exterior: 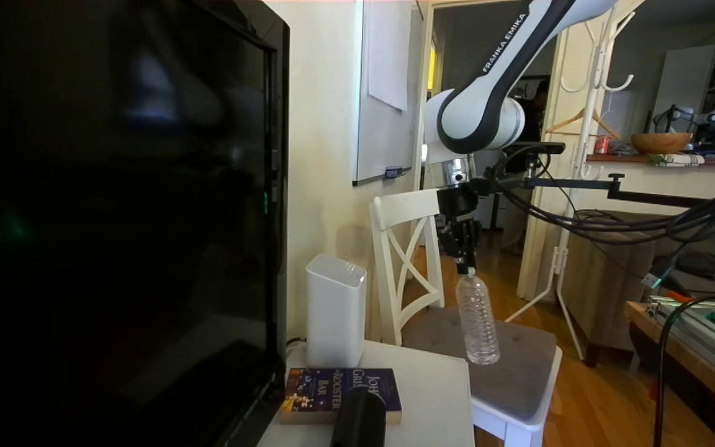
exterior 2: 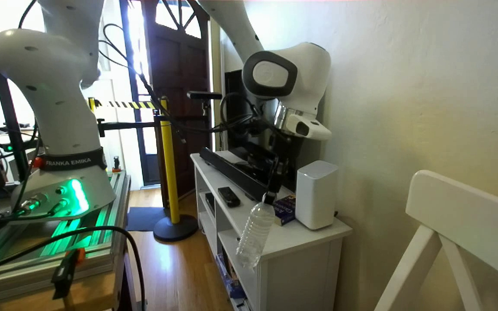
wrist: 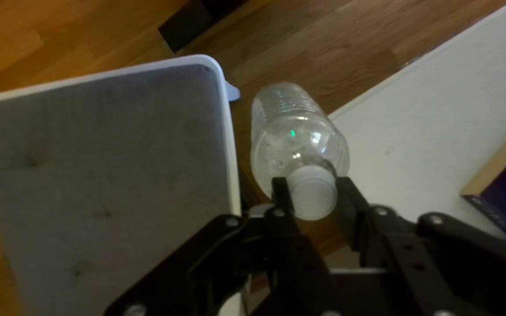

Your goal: Put the bottle on the chair

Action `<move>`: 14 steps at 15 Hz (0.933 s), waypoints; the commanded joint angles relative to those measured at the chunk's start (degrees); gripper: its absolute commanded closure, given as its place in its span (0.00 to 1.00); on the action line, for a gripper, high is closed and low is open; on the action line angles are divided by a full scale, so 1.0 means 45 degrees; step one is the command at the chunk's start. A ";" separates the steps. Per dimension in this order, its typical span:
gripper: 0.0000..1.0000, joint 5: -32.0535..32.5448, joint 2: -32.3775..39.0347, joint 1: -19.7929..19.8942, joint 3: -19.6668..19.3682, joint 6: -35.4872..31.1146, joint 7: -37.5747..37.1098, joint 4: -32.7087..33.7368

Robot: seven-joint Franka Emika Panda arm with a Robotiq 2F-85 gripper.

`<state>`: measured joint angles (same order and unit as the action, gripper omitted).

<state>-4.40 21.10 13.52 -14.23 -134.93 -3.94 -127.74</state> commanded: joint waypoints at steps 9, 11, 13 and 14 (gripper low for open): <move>0.70 -0.0375 0.0964 0.1636 -0.1635 -0.1148 -0.1808 -0.0787; 0.70 -0.0404 0.0968 0.1627 -0.1655 -0.1148 -0.1929 -0.0781; 0.70 -0.0415 0.0969 0.1594 -0.1633 -0.1148 -0.2031 -0.0776; 0.92 -0.0417 0.0970 0.1591 -0.1627 -0.1148 -0.2048 -0.0776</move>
<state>-6.27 25.47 20.75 -21.48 -140.17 -13.16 -131.27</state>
